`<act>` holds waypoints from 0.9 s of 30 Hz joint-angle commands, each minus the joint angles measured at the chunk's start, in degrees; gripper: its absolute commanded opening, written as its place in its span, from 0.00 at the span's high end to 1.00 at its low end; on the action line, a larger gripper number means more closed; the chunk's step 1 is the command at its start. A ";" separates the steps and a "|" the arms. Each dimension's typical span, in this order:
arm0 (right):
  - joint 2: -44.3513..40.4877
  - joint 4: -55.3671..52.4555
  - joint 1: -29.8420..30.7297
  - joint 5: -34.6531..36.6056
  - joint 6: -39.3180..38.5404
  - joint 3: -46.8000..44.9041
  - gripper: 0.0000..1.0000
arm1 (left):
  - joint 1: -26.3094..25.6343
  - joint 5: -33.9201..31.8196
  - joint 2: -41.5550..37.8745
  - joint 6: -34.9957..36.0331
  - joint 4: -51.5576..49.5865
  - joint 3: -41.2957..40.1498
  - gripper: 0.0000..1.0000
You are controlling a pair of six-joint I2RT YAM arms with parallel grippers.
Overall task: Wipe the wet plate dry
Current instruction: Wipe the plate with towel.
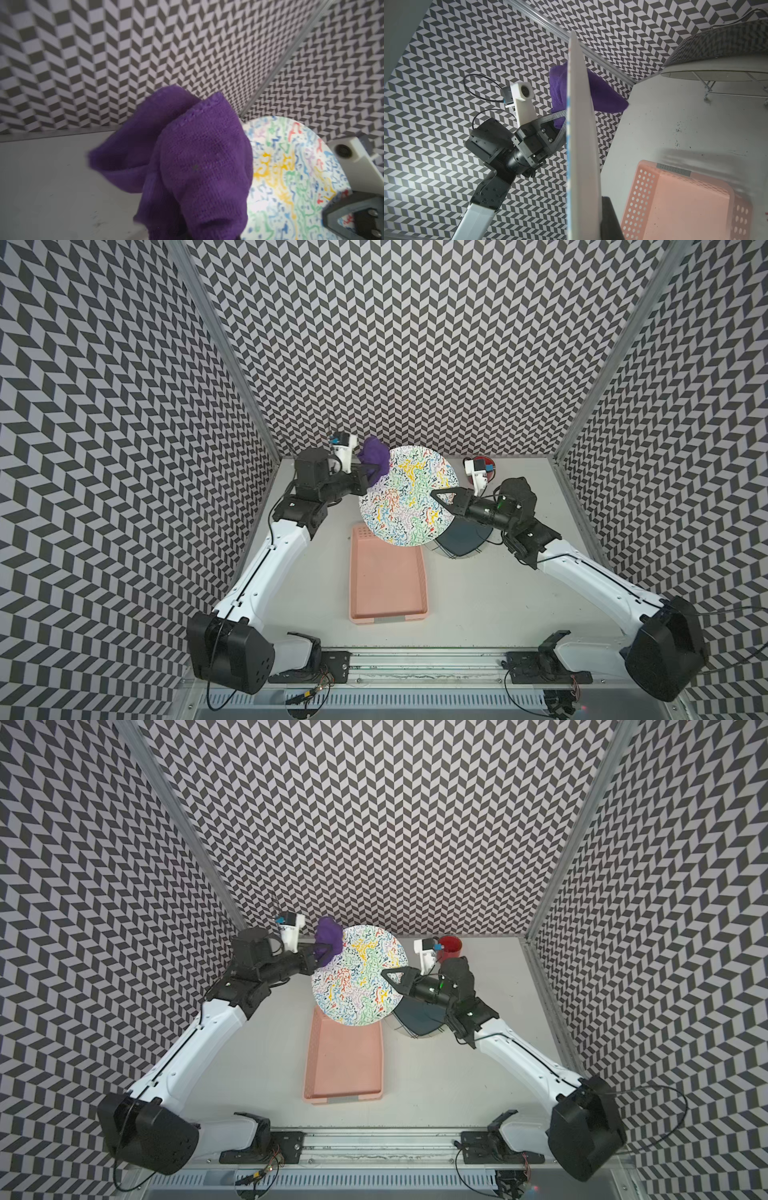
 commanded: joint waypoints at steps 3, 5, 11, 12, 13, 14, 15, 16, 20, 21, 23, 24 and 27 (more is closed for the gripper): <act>-2.09 28.28 -5.34 -8.07 7.64 5.58 1.00 | -11.52 -0.07 2.26 4.37 -6.52 -2.12 1.00; -2.21 30.36 -8.76 -7.76 10.45 5.58 1.00 | -11.27 -1.91 0.20 5.04 -6.63 -4.51 1.00; -3.45 34.24 -10.22 -9.54 13.66 3.99 1.00 | -5.38 -5.98 -4.90 3.31 -9.96 -12.19 1.00; -3.69 34.52 -8.98 -9.50 13.85 3.51 1.00 | -2.59 -3.60 -5.36 2.94 -9.84 -13.78 1.00; -3.81 33.72 -6.94 -8.96 13.34 3.09 1.00 | -0.48 -0.93 -5.93 2.66 -9.32 -14.90 1.00; -3.70 32.97 -4.72 -8.04 12.35 2.99 1.00 | 0.35 0.79 -6.08 2.68 -8.85 -15.32 1.00; -3.05 31.71 -1.28 -7.32 10.39 3.55 1.00 | -0.59 2.34 -5.71 2.84 -8.50 -14.52 1.00; -2.28 30.24 0.36 -6.91 8.68 4.55 1.00 | -2.96 2.08 -5.00 3.35 -8.57 -12.93 1.00; 0.61 27.71 1.04 -6.40 5.98 8.60 1.00 | -15.59 -7.00 0.75 6.86 -12.63 -2.60 1.00; 0.81 28.17 0.25 -6.08 6.49 9.32 1.00 | -16.29 -7.98 1.83 6.11 -13.31 -1.37 1.00; 0.86 29.65 -3.14 -5.72 8.70 10.16 1.00 | -15.09 -8.00 1.46 3.80 -11.55 -0.85 1.00; 0.61 31.08 -5.19 -5.55 10.64 10.03 1.00 | -13.54 -6.43 0.18 1.89 -9.40 -1.17 1.00; -1.11 35.58 -12.15 -4.65 17.69 7.58 1.00 | -5.12 5.99 -5.10 -10.34 4.28 -4.62 1.00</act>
